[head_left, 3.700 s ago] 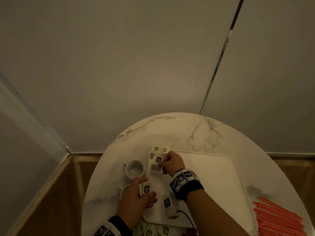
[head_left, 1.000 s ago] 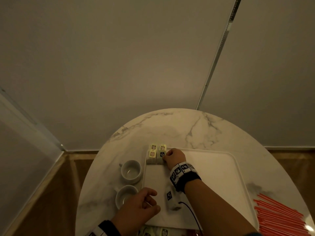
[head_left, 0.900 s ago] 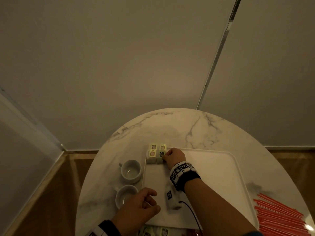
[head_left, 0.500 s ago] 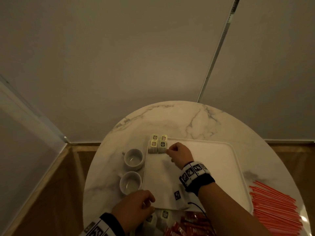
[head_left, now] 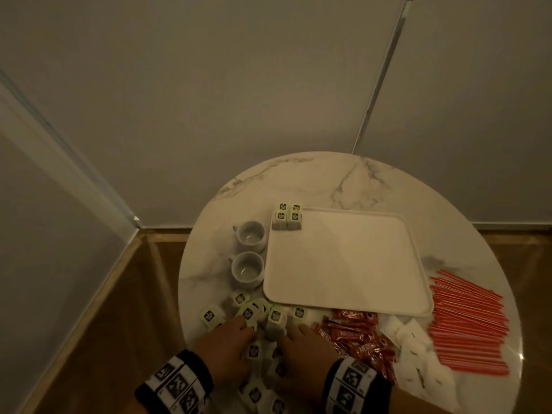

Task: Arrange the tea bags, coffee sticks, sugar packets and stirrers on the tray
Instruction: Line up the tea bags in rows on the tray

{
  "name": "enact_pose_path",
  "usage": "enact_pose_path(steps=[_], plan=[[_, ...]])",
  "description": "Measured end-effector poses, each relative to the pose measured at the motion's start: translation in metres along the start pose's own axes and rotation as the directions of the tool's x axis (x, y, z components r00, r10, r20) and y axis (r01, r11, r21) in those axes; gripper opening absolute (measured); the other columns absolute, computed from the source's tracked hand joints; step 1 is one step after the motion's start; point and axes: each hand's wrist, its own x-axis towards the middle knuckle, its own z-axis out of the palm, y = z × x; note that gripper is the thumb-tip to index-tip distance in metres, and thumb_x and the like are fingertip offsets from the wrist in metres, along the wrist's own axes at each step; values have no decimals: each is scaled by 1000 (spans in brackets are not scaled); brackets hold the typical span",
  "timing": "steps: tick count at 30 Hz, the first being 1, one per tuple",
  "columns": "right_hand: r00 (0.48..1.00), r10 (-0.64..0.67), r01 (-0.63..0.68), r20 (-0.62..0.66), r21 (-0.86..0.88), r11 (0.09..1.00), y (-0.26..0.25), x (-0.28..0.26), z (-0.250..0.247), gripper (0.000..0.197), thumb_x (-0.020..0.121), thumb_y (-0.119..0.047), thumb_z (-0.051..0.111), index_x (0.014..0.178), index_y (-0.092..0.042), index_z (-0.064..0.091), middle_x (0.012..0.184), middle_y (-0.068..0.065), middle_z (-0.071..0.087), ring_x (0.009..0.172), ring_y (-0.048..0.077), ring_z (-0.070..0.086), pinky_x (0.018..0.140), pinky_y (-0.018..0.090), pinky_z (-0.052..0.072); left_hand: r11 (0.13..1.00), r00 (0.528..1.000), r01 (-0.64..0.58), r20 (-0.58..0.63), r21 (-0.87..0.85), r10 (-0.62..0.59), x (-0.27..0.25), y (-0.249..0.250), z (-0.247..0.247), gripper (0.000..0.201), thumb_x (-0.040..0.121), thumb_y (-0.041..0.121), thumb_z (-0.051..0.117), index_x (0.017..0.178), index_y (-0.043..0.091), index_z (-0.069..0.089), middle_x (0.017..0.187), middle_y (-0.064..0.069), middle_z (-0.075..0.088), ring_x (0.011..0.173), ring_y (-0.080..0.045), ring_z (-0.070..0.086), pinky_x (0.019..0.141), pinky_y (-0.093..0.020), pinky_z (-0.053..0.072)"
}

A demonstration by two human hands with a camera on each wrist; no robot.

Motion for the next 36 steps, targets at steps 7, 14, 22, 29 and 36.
enact_pose_path(steps=[7, 14, 22, 29, 36], plan=[[989, 134, -137, -55, -53, 989, -10, 3, 5, 71, 83, -52, 58, 137, -11, 39, 142, 12, 37, 128, 31, 34, 107, 48, 31, 999, 993, -20, -121, -40, 15, -1, 5, 21, 43, 81, 31, 62, 120, 22, 49, 119, 1, 37, 105, -17, 46, 89, -25, 41], [984, 175, -168, -40, 131, 977, -18, 10, 1, 61, 88, -38, 56, 142, -18, 37, 147, 12, 32, 132, 32, 30, 109, 44, 34, 969, 992, 46, -102, -241, -72, 2, 16, 16, 25, 83, 34, 63, 93, 29, 40, 102, 11, 42, 99, -12, 49, 85, -25, 41], [970, 193, -88, -147, 531, 843, 0, 2, -42, 10, 82, -17, 59, 82, -21, 50, 87, 1, 54, 84, 18, 52, 72, 27, 41, 739, 960, 17, -196, -674, -201, 4, 18, -21, 16, 80, 18, 59, 74, 9, 47, 73, -10, 51, 65, -13, 48, 65, -33, 44], [953, 175, 118, -246, 838, 533, 26, -4, -96, 18, 81, -6, 69, 89, -21, 61, 79, -1, 65, 61, 5, 59, 52, 15, 44, -1, 989, -11, -11, -1000, -144, 11, 52, -64, 20, 89, 9, 50, 109, 5, 52, 102, -24, 63, 84, -34, 66, 71, -45, 57], [849, 351, 210, -394, 862, 462, 42, 13, -107, 28, 78, -11, 75, 100, -22, 61, 82, 0, 63, 67, 12, 60, 58, 21, 50, -31, 973, -81, -72, -996, -221, 38, 65, -70, 30, 91, 4, 58, 120, -2, 55, 105, -23, 69, 97, -36, 69, 85, -46, 56]])
